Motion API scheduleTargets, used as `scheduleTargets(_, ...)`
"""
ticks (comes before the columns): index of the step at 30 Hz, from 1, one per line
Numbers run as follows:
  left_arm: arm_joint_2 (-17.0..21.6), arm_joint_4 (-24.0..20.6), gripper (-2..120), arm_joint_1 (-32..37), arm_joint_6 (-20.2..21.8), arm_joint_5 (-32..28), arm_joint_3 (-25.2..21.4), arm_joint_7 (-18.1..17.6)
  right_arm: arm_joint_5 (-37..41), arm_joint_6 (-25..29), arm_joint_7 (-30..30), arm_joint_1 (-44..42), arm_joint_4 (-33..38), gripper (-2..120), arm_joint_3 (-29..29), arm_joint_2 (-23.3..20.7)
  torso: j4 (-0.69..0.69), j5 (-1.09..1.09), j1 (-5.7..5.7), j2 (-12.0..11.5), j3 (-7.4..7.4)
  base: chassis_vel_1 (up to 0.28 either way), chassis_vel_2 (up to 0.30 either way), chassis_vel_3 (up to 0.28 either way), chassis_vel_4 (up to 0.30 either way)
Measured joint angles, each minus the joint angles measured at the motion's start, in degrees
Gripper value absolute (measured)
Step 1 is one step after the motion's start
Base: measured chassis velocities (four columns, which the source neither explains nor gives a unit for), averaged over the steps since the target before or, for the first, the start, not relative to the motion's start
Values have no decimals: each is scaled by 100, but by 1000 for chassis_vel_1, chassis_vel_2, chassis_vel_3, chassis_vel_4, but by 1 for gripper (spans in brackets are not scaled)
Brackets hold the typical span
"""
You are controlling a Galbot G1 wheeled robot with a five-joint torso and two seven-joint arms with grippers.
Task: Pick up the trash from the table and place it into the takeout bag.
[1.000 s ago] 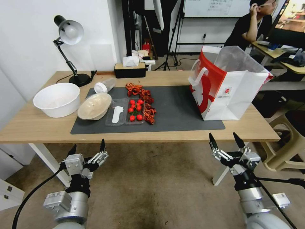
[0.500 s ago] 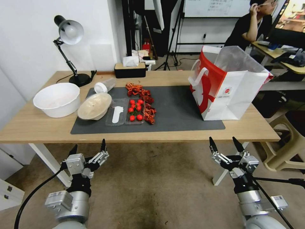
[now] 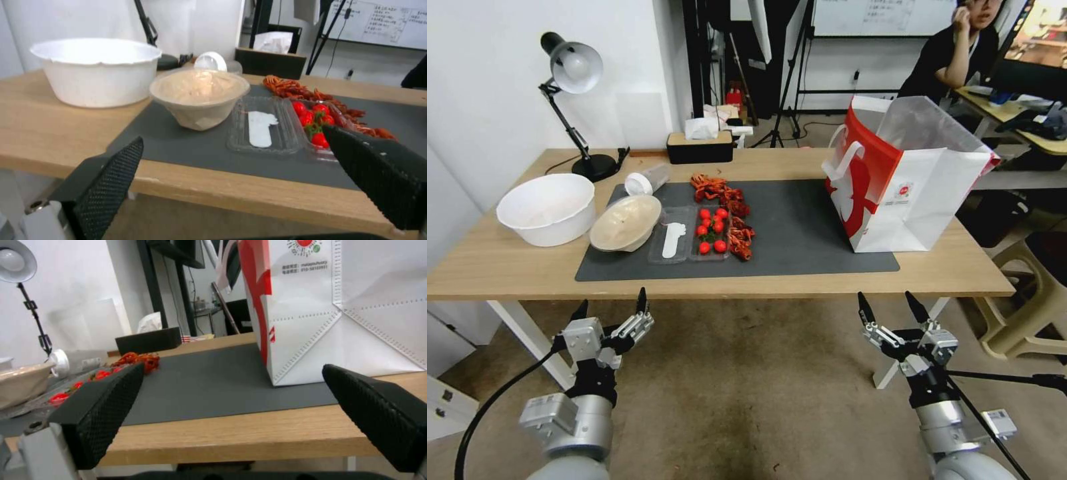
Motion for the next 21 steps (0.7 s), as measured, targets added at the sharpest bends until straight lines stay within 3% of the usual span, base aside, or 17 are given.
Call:
scheduleTargets(4, 145, -35, 100, -122, 144, -601, -106, -182, -3, -14, 6, 82, -21, 100, -86, -49, -3, 0, 0, 0, 0, 0, 0, 0, 0)
scheduleTargets(7, 478, -33, 100, -487, 239, -2090, -458, -731, 11, -140, 92, 429, -82, 100, -378, -241, 7, 3, -1, 0, 0, 0, 0, 0, 0)
scheduleTargets(9, 582, 26, 100, -668, 250, -2382, -515, -843, 12, -155, 103, 453, -83, 100, -399, -251, 6, 2, -1, 0, 0, 0, 0, 0, 0)
scheduleTargets(11, 982, 343, 100, -1344, 269, -3290, -608, -1192, 10, -183, 131, 466, -81, 100, -431, -247, -2, -3, 0, 0, 1, 0, 0, 0, 0)
scheduleTargets(13, 1077, 424, 100, -1510, 272, -3514, -620, -1276, 7, -187, 136, 463, -79, 100, -433, -241, -3, -1, 0, 0, 1, 0, 0, 0, 0)
scheduleTargets(16, 1513, 843, 100, -2247, 389, -4805, -689, -1584, -13, -210, 152, 431, -64, 100, -437, -206, -1, 1, 0, -1, 1, 0, 0, 0, 0)
scheduleTargets(18, 1558, 894, 100, -2329, 413, -4953, -690, -1622, -15, -211, 155, 426, -63, 100, -435, -201, 0, 1, 0, 0, 1, 0, 0, 0, 0)
scheduleTargets(21, 1815, 1454, 100, -3094, 674, -6134, -622, -2089, -61, -221, 164, 353, -57, 100, -401, -134, 1, 0, 0, 0, 1, 0, 0, 0, 0)
